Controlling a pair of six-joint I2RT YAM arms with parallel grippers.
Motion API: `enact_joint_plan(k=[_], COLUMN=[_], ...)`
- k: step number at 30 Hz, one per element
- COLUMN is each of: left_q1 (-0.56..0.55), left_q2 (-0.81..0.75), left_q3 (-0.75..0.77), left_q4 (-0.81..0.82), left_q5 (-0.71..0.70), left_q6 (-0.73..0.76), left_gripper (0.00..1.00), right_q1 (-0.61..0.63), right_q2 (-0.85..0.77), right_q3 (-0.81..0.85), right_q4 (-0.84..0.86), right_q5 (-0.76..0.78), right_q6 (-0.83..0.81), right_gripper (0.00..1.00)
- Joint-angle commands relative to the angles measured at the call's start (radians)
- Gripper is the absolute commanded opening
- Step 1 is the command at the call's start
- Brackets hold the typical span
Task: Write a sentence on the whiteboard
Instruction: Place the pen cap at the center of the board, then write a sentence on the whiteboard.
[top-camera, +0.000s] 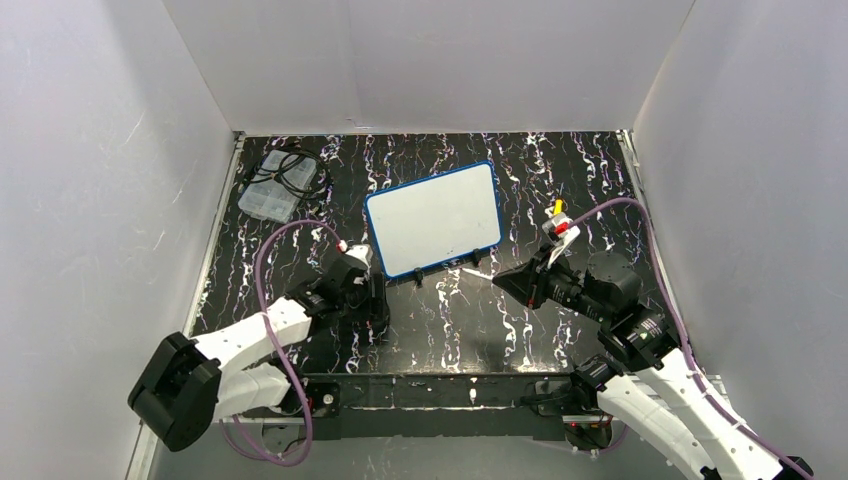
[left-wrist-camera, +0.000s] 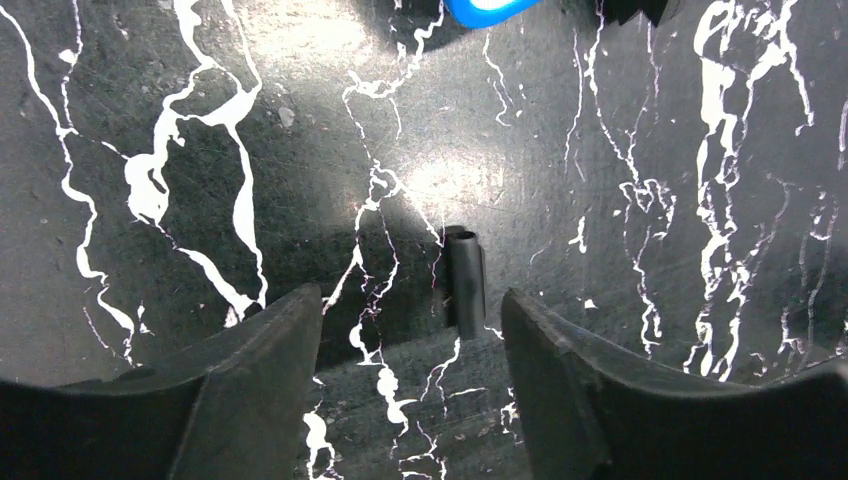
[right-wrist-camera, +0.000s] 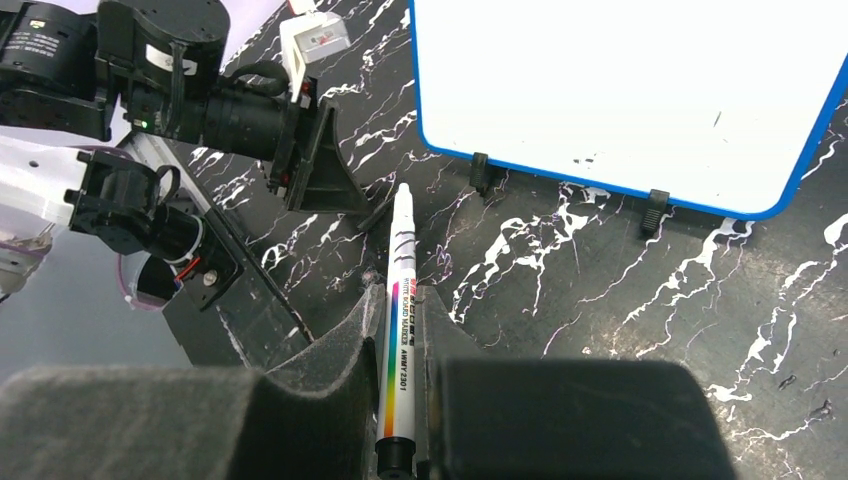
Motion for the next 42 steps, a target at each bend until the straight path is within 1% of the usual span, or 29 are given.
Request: enact_joint_plan(k=[1, 4, 6, 9, 12, 14, 16, 18, 21, 25, 28, 30, 31, 33, 38, 42], left_q1=[0.036, 0.068, 0.114, 0.219, 0.339, 0.42, 0.491, 0.534, 0.56, 0.564, 0.564, 0.565, 0.566, 0.566, 0.566, 0.566], left_q2=[-0.064, -0.119, -0.147, -0.145, -0.086, -0.04, 0.008, 0.062, 0.151, 0.27, 0.336, 0.363, 0.379, 0.4, 0.415, 0.407], left_q3=[0.035, 0.108, 0.17, 0.28, 0.395, 0.439, 0.459, 0.486, 0.525, 0.637, 0.723, 0.754, 0.764, 0.768, 0.754, 0.743], left_q4=[-0.052, -0.147, -0.209, -0.276, -0.296, -0.257, -0.172, -0.1, 0.008, -0.015, -0.082, -0.105, -0.112, -0.113, -0.092, -0.075], left_q5=[0.084, 0.123, 0.174, 0.302, 0.441, 0.55, 0.644, 0.709, 0.812, 0.85, 0.828, 0.801, 0.798, 0.793, 0.806, 0.833], left_q6=[0.003, 0.038, 0.082, 0.16, 0.234, 0.251, 0.243, 0.245, 0.254, 0.322, 0.391, 0.427, 0.437, 0.443, 0.448, 0.451], left_gripper=[0.68, 0.77, 0.8, 0.81, 0.8, 0.79, 0.77, 0.74, 0.7, 0.67, 0.63, 0.62, 0.61, 0.55, 0.46, 0.42], right_q1=[-0.004, -0.004, -0.005, -0.004, -0.003, -0.003, 0.0, 0.005, 0.017, 0.047, 0.083, 0.104, 0.117, 0.129, 0.142, 0.157], right_q2=[0.004, 0.02, 0.038, 0.072, 0.121, 0.165, 0.212, 0.262, 0.35, 0.483, 0.574, 0.629, 0.654, 0.699, 0.8, 0.861], right_q3=[0.001, 0.01, 0.016, 0.019, 0.016, 0.015, 0.012, 0.015, 0.039, 0.088, 0.124, 0.149, 0.16, 0.175, 0.225, 0.273], right_q4=[0.031, 0.033, 0.049, 0.111, 0.211, 0.295, 0.381, 0.469, 0.547, 0.639, 0.698, 0.735, 0.757, 0.799, 0.859, 0.866], right_q5=[0.035, 0.057, 0.069, 0.074, 0.06, 0.052, 0.046, 0.043, 0.056, 0.07, 0.103, 0.122, 0.133, 0.154, 0.175, 0.174], right_q6=[-0.026, -0.038, -0.043, -0.034, -0.006, 0.015, 0.038, 0.051, 0.048, 0.038, 0.017, 0.009, 0.007, 0.005, -0.005, -0.021], right_gripper=[0.01, 0.01, 0.01, 0.01, 0.01, 0.01, 0.01, 0.01, 0.01, 0.01, 0.01, 0.01, 0.01, 0.01, 0.01, 0.01])
